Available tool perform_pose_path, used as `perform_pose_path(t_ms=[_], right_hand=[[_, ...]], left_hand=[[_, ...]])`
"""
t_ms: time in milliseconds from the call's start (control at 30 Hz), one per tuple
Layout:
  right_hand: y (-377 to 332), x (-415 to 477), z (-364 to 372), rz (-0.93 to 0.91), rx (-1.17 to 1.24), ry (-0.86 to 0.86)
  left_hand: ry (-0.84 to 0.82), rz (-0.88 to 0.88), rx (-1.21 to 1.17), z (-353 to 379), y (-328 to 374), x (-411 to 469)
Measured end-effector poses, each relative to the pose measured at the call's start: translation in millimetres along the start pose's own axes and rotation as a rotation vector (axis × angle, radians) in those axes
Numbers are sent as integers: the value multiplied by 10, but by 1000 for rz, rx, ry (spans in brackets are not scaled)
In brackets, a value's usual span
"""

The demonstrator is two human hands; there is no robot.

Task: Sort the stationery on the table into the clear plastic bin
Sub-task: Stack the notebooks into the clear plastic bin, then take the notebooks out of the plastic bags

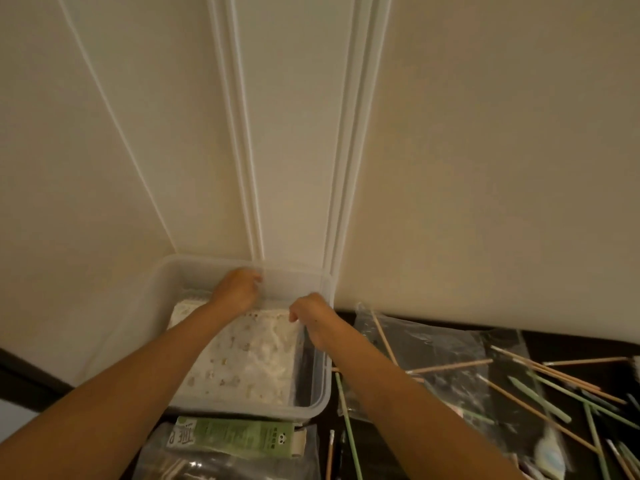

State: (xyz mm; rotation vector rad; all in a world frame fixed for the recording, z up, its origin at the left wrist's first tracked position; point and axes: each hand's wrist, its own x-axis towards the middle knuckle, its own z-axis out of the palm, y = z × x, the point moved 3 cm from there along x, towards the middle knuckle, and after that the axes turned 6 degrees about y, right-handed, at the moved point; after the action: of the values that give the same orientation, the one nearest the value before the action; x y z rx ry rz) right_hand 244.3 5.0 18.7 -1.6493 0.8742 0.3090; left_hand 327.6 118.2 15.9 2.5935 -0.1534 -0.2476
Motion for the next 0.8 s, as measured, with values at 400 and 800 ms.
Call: perform_pose_path(t_ms=[400,800], right_hand=[[620,-675,-1684,-128,348,216],[2483,-295,-2759,-42,-82,647]], left_hand=[[124,313,-121,31,1543,-1181],[-191,706,490,2165,1474,-2205]])
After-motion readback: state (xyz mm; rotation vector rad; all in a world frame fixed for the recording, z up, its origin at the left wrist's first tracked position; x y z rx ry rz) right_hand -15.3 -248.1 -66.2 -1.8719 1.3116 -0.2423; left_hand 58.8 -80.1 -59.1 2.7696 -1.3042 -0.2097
